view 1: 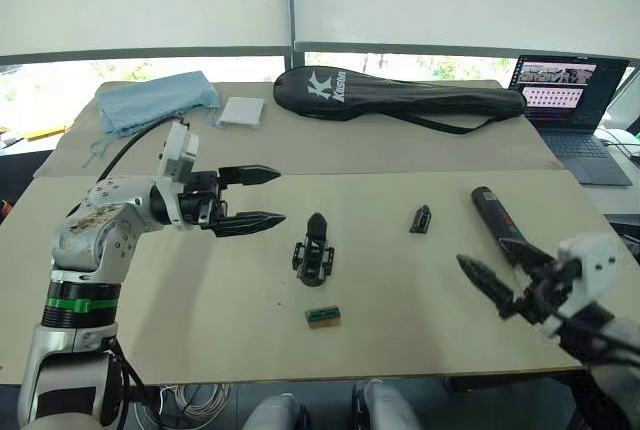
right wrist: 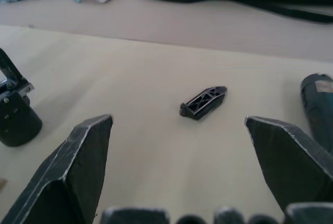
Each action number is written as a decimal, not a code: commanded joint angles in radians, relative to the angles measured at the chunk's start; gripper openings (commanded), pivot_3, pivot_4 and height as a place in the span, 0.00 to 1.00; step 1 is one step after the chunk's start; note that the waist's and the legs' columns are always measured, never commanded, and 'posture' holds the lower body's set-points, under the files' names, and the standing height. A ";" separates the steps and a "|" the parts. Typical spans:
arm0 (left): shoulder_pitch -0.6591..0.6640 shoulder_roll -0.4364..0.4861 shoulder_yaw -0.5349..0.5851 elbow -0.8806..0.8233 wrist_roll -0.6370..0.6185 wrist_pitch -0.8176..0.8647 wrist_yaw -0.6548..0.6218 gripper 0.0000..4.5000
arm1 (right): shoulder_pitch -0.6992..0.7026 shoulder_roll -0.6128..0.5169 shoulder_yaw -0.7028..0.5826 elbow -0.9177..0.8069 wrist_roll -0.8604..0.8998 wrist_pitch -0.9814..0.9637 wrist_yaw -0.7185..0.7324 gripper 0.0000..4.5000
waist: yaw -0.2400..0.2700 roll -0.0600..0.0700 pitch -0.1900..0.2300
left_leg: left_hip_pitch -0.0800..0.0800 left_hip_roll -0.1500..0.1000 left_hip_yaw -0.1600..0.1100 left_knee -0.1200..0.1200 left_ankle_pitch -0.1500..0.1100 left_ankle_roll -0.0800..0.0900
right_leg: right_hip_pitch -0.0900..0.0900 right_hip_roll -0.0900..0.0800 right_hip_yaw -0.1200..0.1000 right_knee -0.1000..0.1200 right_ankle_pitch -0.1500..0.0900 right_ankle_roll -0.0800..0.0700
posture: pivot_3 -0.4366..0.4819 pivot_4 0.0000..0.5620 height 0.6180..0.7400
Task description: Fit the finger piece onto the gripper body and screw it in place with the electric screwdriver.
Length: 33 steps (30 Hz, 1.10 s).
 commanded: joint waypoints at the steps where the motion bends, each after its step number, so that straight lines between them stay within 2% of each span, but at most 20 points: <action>1: 0.007 -0.012 -0.002 -0.018 0.022 -0.040 0.018 0.98 | -0.205 -0.137 0.099 0.073 0.186 0.228 -0.133 1.00 | 0.004 -0.001 0.001 | 0.000 0.000 0.000 0.000 0.001 0.000 | 0.000 0.000 0.000 0.000 0.000 -0.001 | 0.48 0.27 1.00; 3: 0.015 -0.022 -0.006 -0.021 0.034 -0.058 0.027 0.98 | -0.331 -0.181 0.173 0.152 0.209 0.321 -0.175 1.00 | 0.011 -0.002 0.001 | -0.001 0.001 -0.001 0.000 0.005 0.008 | -0.001 0.000 -0.001 0.001 -0.001 -0.002 | 0.48 0.27 1.00; 7: 0.038 -0.036 -0.003 -0.053 0.026 -0.051 0.055 0.98 | -0.596 -0.136 0.283 0.377 0.272 0.479 -0.296 1.00 | 0.016 -0.005 0.002 | -0.004 0.002 -0.001 0.000 0.005 0.011 | -0.002 0.000 -0.001 -0.001 -0.001 -0.002 | 0.48 0.27 1.00; 10: 0.057 -0.032 -0.001 -0.063 0.034 -0.061 0.059 0.98 | -0.773 -0.057 0.348 0.576 0.296 0.619 -0.452 1.00 | 0.012 -0.005 0.002 | -0.008 0.001 -0.001 0.002 0.005 0.014 | -0.003 -0.001 -0.002 -0.004 0.001 0.000 | 0.48 0.27 1.00; 14: 0.068 -0.037 0.009 -0.069 0.036 -0.074 0.076 0.98 | -0.917 0.104 0.322 0.820 0.241 0.699 -0.664 1.00 | 0.012 -0.005 0.002 | -0.013 -0.001 -0.001 0.002 0.005 0.015 | -0.006 -0.003 -0.004 -0.005 0.004 0.003 | 0.48 0.27 1.00; 17: 0.081 -0.041 0.014 -0.094 0.031 -0.077 0.094 0.98 | -0.983 0.212 0.280 0.945 0.187 0.729 -0.765 1.00 | 0.012 -0.005 0.002 | -0.016 -0.001 -0.001 0.003 0.005 0.015 | -0.009 -0.003 -0.005 -0.005 0.004 0.003 | 0.48 0.27 1.00; 22: 0.114 -0.038 0.018 -0.141 0.025 -0.075 0.112 0.98 | -1.043 0.325 0.207 1.047 0.079 0.758 -0.847 1.00 | 0.002 -0.004 0.002 | -0.019 -0.002 0.000 0.002 0.006 0.015 | -0.013 -0.002 -0.009 -0.002 0.004 0.003 | 0.48 0.27 1.00; 25: 0.123 -0.034 0.017 -0.153 0.030 -0.083 0.114 0.98 | -1.058 0.356 0.183 1.062 -0.009 0.769 -0.838 1.00 | 0.000 -0.004 0.002 | -0.019 -0.002 0.000 0.002 0.007 0.013 | -0.013 0.004 -0.015 0.001 0.004 0.003 | 0.48 0.27 1.00; 33: 0.154 -0.036 0.020 -0.194 0.023 -0.084 0.134 0.98 | -1.082 0.418 0.145 1.069 -0.221 0.750 -0.760 1.00 | -0.020 -0.003 0.002 | -0.016 -0.002 -0.001 -0.001 0.011 0.006 | -0.012 0.006 -0.014 0.005 0.004 0.001 | 0.48 0.27 1.00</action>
